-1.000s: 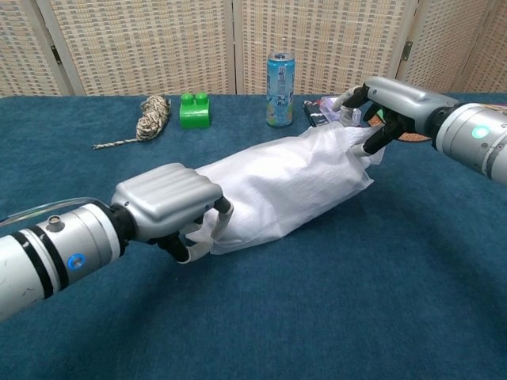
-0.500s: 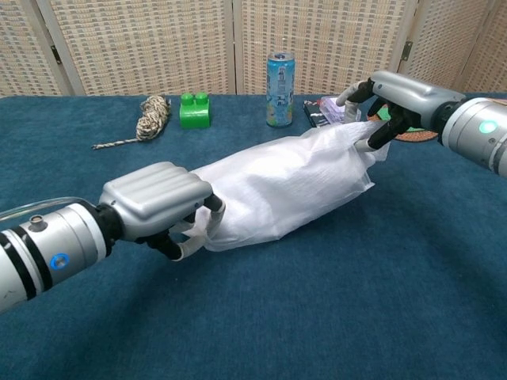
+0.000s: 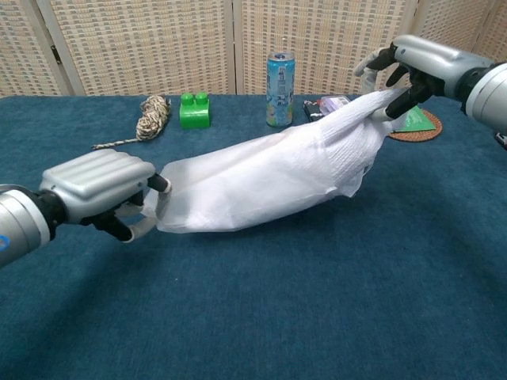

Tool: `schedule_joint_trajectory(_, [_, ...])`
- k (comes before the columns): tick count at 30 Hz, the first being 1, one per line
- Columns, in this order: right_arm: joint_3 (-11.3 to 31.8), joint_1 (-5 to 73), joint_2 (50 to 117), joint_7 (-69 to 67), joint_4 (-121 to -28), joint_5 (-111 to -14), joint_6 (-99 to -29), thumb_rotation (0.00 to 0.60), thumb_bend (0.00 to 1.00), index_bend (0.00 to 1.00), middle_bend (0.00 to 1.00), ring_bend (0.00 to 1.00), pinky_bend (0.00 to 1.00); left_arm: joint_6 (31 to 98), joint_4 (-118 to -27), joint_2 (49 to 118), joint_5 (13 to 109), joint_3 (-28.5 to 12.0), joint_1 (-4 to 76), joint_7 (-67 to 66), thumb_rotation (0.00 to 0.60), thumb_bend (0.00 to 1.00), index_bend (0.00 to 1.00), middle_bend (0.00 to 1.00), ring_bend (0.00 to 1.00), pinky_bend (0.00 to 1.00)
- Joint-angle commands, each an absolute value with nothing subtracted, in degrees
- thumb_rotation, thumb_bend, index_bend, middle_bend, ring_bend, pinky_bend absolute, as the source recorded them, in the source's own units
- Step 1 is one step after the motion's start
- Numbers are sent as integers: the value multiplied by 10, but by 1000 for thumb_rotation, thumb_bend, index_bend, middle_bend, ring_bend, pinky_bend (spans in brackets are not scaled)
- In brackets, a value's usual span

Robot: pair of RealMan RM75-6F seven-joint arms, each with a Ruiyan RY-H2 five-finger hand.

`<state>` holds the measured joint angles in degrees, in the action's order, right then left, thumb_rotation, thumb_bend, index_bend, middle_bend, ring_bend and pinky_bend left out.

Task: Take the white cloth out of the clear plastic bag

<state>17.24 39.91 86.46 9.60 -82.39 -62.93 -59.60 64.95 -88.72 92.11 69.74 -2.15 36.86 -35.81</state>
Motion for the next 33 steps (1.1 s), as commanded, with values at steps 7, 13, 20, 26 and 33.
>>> schedule_joint_trajectory(7, [191, 382, 826, 84, -859, -625, -624, 600, 605, 767, 196, 76, 241, 666, -856, 864, 698, -4, 324, -300, 600, 476, 604, 1000, 924, 1000])
schedule_joint_trajectory(13, [195, 376, 812, 72, -868, -624, -629, 600, 606, 767, 197, 76, 241, 663, -833, 840, 696, 9, 302, -285, 600, 476, 600, 1000, 919, 1000])
schedule_joint_trajectory(20, [181, 381, 818, 74, -862, -633, -619, 600, 477, 657, 192, 76, 241, 658, -835, 830, 695, 5, 294, -283, 600, 452, 436, 1000, 887, 1000])
schedule_joint_trajectory(26, [174, 379, 809, 84, -872, -635, -618, 600, 46, 120, 160, 58, 240, 673, -860, 814, 706, -4, 289, -288, 600, 128, 28, 849, 756, 956])
schedule_joint_trajectory(33, [162, 353, 759, 102, -921, -647, -643, 600, 0, 0, 153, 50, 237, 708, -893, 772, 721, -12, 269, -274, 600, 58, 0, 527, 655, 911])
